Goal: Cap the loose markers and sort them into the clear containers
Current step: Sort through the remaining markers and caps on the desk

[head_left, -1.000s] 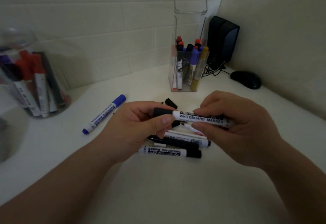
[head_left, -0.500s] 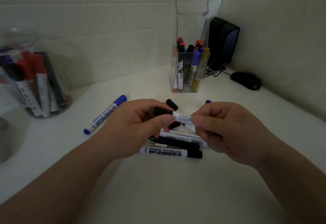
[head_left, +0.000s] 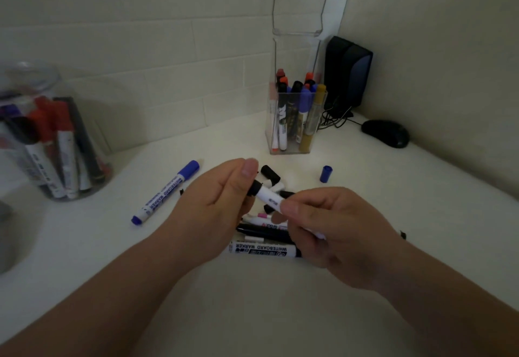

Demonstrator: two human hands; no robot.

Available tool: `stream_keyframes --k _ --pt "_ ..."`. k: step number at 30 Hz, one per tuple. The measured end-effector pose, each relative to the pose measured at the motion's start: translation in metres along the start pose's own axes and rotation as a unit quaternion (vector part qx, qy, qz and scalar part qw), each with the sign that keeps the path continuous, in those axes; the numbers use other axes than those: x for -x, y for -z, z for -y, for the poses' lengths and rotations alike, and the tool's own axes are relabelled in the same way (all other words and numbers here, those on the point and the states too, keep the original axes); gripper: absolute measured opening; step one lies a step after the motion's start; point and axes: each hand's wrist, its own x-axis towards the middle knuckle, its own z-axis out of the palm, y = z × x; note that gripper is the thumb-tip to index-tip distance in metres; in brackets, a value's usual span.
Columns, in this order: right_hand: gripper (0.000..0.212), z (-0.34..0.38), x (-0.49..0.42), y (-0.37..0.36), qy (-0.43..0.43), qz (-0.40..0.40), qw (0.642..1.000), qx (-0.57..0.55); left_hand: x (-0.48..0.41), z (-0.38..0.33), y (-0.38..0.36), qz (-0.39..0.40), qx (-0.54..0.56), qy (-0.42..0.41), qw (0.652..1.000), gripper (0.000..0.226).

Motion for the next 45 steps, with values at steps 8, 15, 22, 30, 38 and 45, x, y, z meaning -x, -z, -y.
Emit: stream_keyframes --k 8,15,22,30,38,45 --pt "0.022 0.012 -0.007 0.002 0.071 -0.017 0.954 0.291 -0.001 0.005 0.000 0.004 -0.061 -0.028 0.998 0.047" --pt "0.024 0.046 -0.020 -0.006 0.113 -0.079 0.934 0.329 -0.011 0.015 0.011 -0.182 0.080 0.015 0.980 0.023" --pt "0.058 0.127 -0.086 0.032 0.389 -0.330 0.819 0.262 -0.011 0.024 0.027 -0.249 -0.040 0.002 0.968 0.032" --pt "0.046 0.130 -0.172 0.070 0.239 -0.301 0.810 0.443 -0.012 0.028 0.043 -0.322 -0.045 -0.050 0.944 0.023" --pt "0.019 0.091 -0.117 0.062 0.257 -0.359 0.757 0.482 -0.018 0.037 0.064 -0.389 -0.096 -0.099 0.911 0.048" --pt "0.013 0.039 -0.035 0.047 0.117 -0.171 0.800 0.563 -0.022 0.031 0.099 -0.494 -0.026 -0.078 0.865 0.038"
